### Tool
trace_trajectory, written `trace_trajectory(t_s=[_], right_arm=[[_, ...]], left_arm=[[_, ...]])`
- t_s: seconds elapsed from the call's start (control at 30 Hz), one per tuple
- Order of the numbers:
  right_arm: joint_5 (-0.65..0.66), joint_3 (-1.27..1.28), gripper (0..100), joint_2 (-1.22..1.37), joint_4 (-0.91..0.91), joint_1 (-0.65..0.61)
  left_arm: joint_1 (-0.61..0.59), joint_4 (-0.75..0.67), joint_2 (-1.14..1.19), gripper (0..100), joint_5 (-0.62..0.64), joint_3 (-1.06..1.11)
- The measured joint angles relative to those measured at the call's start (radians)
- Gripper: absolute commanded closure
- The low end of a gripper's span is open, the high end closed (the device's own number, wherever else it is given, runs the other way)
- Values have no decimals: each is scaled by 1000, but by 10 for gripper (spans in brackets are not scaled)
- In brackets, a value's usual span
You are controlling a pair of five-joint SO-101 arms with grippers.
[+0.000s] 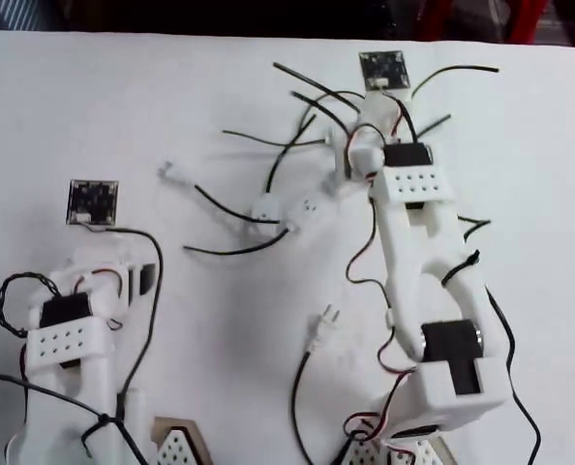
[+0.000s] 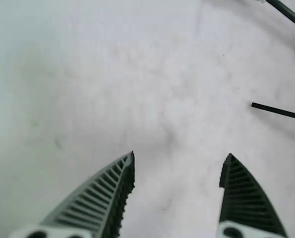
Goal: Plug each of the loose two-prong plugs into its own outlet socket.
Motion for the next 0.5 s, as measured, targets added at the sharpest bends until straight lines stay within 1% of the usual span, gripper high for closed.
trace_trajectory(t_s=[0.1, 0.37, 0.5], right_arm=[[0, -2, 836, -58, 103, -48], [0, -2, 836, -117, 292, -173], [0, -2, 836, -118, 439, -198]], left_arm=[[0, 0, 0, 723, 0, 0], [0, 0, 0, 724, 0, 0], [0, 0, 0, 724, 0, 0]])
